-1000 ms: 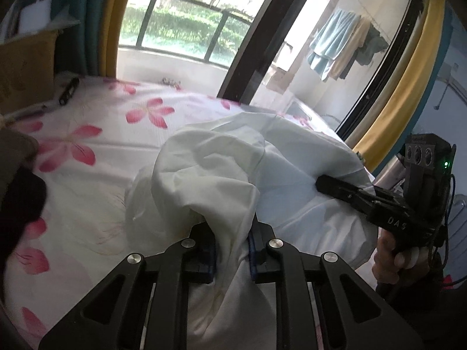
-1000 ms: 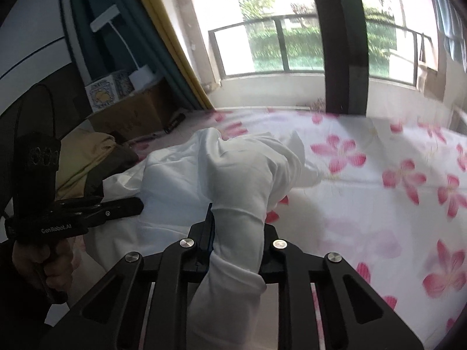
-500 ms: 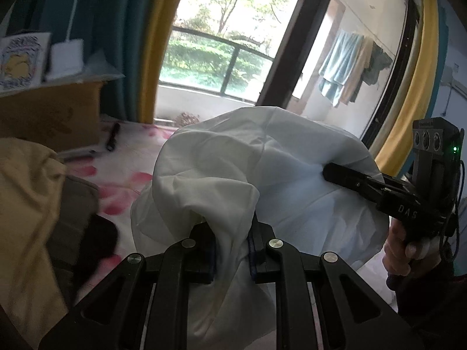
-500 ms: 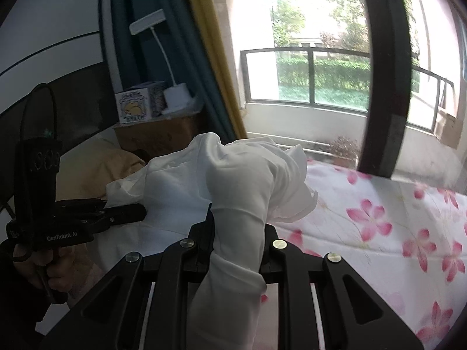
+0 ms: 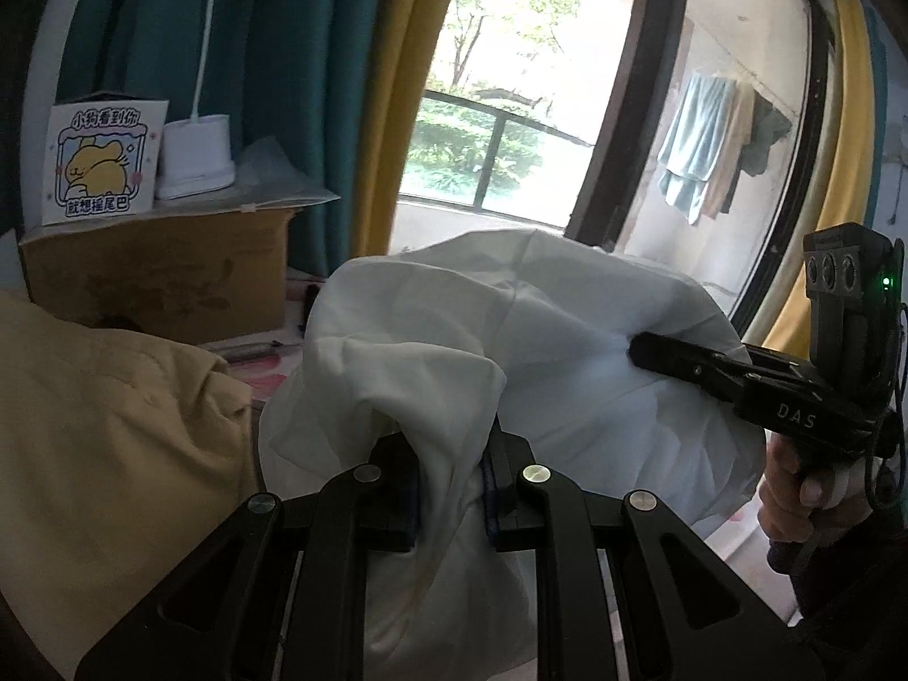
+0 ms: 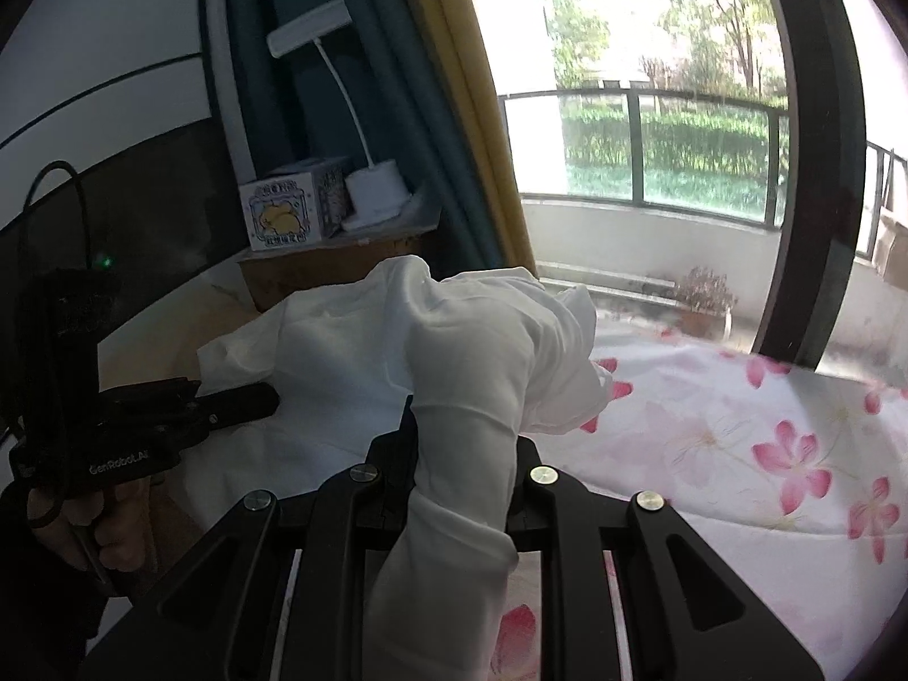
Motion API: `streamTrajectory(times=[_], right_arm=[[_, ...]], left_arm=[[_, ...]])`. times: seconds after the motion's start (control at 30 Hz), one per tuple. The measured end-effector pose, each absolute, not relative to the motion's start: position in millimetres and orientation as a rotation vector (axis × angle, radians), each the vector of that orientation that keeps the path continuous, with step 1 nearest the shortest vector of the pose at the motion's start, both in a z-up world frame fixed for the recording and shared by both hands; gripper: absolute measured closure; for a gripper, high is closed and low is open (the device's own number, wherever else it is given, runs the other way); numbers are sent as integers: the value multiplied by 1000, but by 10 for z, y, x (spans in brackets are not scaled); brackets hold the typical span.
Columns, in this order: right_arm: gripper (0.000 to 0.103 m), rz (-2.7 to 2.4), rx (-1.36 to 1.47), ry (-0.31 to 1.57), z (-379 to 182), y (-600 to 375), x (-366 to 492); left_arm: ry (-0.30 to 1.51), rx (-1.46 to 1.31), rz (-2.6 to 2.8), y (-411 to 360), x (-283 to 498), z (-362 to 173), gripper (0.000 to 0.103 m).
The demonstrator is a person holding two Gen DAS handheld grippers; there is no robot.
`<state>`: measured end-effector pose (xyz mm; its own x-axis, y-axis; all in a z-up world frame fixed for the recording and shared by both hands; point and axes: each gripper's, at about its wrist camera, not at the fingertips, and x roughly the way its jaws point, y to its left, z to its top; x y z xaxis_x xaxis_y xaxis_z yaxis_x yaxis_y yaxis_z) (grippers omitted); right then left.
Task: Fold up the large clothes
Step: 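Fold the bundle end over and lower it onto the shirt with both grippers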
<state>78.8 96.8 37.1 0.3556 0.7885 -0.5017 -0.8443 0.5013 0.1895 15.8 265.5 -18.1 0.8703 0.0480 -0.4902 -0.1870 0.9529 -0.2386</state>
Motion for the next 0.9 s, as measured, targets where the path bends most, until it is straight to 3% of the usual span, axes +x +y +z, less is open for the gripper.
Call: streamTrajectory(times=[0.47,0.6,0.73,0.9], right_arm=[[84,966,-108,763,-231,1198,1091],[82,933,-107,803,-384,1190,1176],[74,916,-92,854,-539,1143,1288],[55,899,-66,902,-697,1065,1382]], left_arm=[[663,-303,108,2808,516,-709,87],[720,-335,106,2846,601,-843,82],[739,-328,117,2829,638,-899,75],[764,-269,136,2726,665,-943,71]])
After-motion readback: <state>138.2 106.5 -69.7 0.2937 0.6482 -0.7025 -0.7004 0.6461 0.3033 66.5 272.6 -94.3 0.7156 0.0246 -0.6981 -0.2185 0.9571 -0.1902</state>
